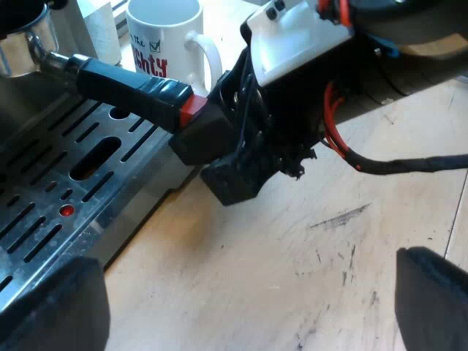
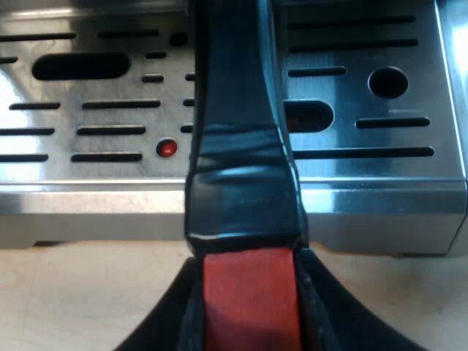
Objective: Grind coffee beans and then tamp
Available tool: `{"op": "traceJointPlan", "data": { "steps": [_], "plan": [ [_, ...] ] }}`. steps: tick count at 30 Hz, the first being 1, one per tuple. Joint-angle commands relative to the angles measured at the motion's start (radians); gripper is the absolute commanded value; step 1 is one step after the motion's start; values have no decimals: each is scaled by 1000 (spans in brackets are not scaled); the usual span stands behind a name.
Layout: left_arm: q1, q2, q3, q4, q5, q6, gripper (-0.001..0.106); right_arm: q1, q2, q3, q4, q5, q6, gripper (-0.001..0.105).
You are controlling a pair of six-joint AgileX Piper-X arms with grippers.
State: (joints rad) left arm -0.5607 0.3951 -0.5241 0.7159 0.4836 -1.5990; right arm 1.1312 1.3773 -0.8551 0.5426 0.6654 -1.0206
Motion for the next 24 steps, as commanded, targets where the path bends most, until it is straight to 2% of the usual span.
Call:
{"op": "traceJointPlan", "data": {
  "steps": [1, 6, 13, 18, 24],
  "plan": [
    [-6, -1, -3, -3, 7, 4, 80, 36, -18, -7, 40, 17, 18, 0],
    [-6, -1, -3, -3, 7, 4, 80, 73, -18, -7, 89, 84, 125, 0],
    [-6, -1, -3, -3, 7, 4, 80, 102, -18, -7, 135, 95, 135, 0],
    [-6, -1, -3, 6, 7, 4, 80, 142, -21, -7, 150, 150, 178, 0],
    [-6, -1, -3, 28, 7, 4, 80, 184, -21, -7, 180, 163, 181, 0]
  ]
}}
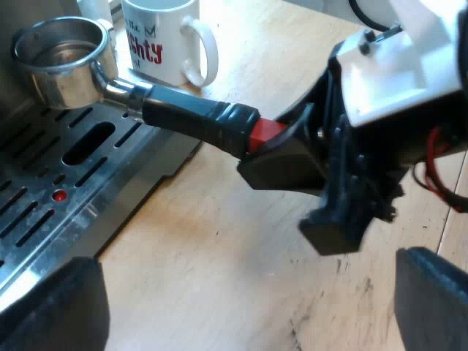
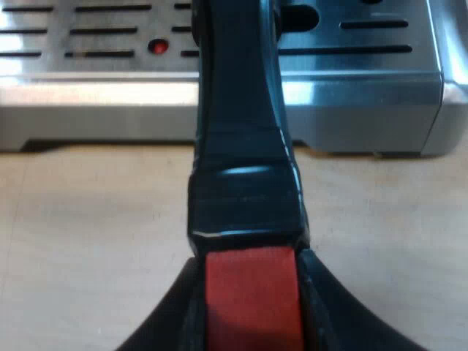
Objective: Grind coffee beans and then tamp
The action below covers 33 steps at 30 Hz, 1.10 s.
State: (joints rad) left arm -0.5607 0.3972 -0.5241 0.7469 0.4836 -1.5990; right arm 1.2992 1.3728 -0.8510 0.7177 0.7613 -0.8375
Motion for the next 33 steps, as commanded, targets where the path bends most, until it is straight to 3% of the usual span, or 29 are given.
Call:
{"op": "traceJointPlan", "data": {
  "steps": [1, 10, 17, 25, 33],
  "plan": [
    [-6, -3, -3, -3, 7, 4, 80, 23, -17, -11, 7, 69, -2, 0],
    [-6, -69, -5, 117, 33, 4, 80, 91, -74, -11, 82, 75, 11, 0],
    [-6, -239, -5, 179, 33, 4, 80, 138, -131, -11, 103, 70, -35, 0],
    [-6, -370, -5, 236, 37, -18, 80, 160, -195, -11, 97, 17, -197, 0],
    [-6, -382, -5, 235, 52, -58, 80, 158, -238, 0, 59, -74, -338, 0]
  ]
}}
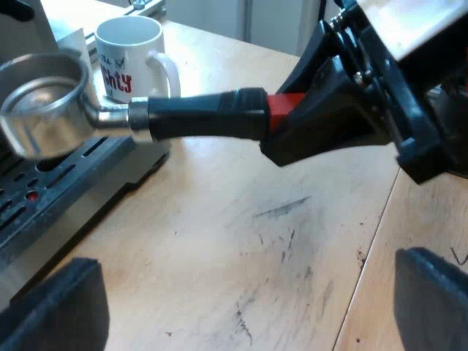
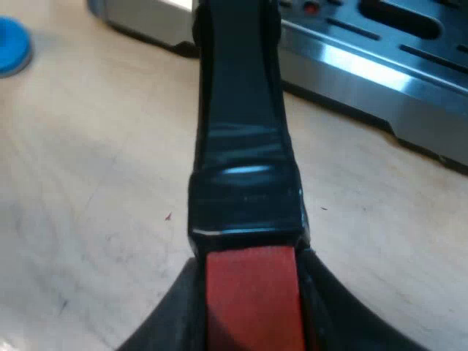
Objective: Grind coffee beans and then tamp
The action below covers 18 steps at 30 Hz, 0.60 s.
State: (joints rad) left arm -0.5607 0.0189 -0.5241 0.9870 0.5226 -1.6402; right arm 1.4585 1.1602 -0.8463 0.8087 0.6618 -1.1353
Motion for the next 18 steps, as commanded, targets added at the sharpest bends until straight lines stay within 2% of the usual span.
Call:
{"op": "traceJointPlan", "data": {
  "steps": [1, 6, 11, 14, 18],
  "plan": [
    [-6, -4, -5, -5, 13, -17, 80, -1, -35, 3, -50, 4, -62, 0],
    [-6, -4, -5, -5, 11, -17, 80, -1, -76, 55, -124, -38, -129, 0],
    [-6, -4, -5, -5, -21, -17, 80, -1, -115, 91, -147, -81, -159, 0],
    [-6, -4, -5, -5, -37, -17, 80, -7, -140, 117, -163, -119, -209, 0],
    [-6, -4, -5, -5, -56, -17, 80, -64, -151, 132, -170, -219, -261, 0]
  ]
}}
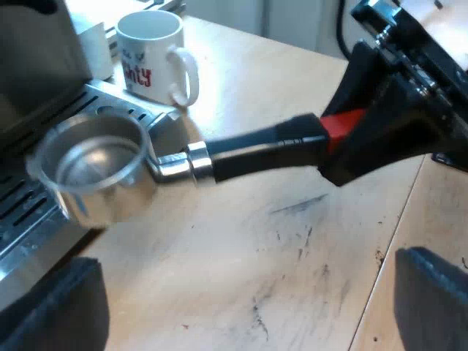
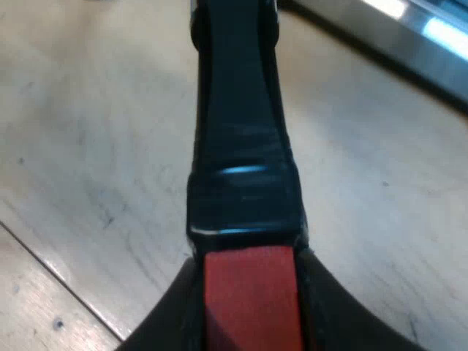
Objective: Grind coffee beans and then tamp
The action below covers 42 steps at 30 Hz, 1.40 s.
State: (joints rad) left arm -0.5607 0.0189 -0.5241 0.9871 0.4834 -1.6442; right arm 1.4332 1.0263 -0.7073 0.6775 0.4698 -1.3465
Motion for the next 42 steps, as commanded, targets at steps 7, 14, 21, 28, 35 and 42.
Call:
{"op": "traceJointPlan", "data": {
  "steps": [7, 14, 21, 28, 35, 42],
  "plan": [
    [-6, -4, -5, -5, -17, -13, 80, -202, -17, -8, -105, -232, -292, 0],
    [-6, -4, -5, -5, -77, -13, 80, -292, -17, 21, -136, -307, -395, 0],
    [-6, -4, 24, 7, -119, -15, 80, -302, -15, 123, -293, -363, -438, 0],
    [-6, -4, 26, -2, -161, -22, 80, -302, -17, 248, -464, -363, -438, 0],
    [-6, 55, 26, -2, -182, -18, 80, -302, 19, 284, -496, -363, -438, 0],
    [-6, 195, 30, -32, -228, 36, 80, -302, 95, 284, -567, -363, -438, 0]
  ]
}}
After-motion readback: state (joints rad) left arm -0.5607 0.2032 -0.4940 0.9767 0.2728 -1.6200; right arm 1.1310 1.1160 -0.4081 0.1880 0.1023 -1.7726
